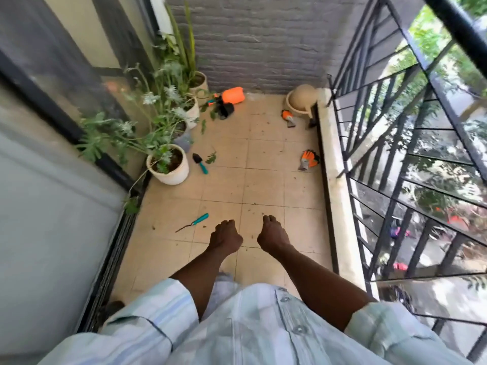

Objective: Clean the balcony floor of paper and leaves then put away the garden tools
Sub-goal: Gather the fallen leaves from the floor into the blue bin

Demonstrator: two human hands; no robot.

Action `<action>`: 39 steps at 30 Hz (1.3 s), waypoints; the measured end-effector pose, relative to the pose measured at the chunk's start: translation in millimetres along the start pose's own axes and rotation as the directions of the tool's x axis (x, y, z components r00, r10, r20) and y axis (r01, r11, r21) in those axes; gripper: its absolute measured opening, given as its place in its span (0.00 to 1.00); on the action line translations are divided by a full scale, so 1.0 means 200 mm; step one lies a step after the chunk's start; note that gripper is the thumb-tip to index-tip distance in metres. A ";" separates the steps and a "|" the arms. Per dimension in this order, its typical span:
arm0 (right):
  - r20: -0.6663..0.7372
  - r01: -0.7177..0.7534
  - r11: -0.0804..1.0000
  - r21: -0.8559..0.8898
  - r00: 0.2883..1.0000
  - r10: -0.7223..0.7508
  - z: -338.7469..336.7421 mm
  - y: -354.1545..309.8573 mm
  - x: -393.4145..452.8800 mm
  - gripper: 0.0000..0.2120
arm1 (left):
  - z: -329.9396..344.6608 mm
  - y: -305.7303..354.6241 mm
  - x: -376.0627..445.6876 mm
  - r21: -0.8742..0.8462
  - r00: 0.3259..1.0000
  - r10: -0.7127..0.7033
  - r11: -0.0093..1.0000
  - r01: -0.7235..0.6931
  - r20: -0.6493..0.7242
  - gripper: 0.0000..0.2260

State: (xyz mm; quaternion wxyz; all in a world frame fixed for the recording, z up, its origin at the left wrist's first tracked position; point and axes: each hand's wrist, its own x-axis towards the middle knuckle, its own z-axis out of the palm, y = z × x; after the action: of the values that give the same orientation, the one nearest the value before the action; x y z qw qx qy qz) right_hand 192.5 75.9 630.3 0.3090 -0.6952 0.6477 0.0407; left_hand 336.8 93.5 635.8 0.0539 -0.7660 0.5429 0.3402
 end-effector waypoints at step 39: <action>0.090 0.027 0.997 -0.066 0.996 -0.021 -1.83 0.00 3.46 0.25 | -1.54 1.40 3.03 -0.091 0.991 -0.134 0.987 0.135 0.019 0.22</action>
State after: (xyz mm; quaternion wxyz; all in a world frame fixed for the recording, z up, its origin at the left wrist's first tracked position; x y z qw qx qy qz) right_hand 176.5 -705.9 609.1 0.3147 -0.7106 0.6229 0.0897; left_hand 345.2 -641.0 599.0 0.0447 -0.8003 0.4734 0.3653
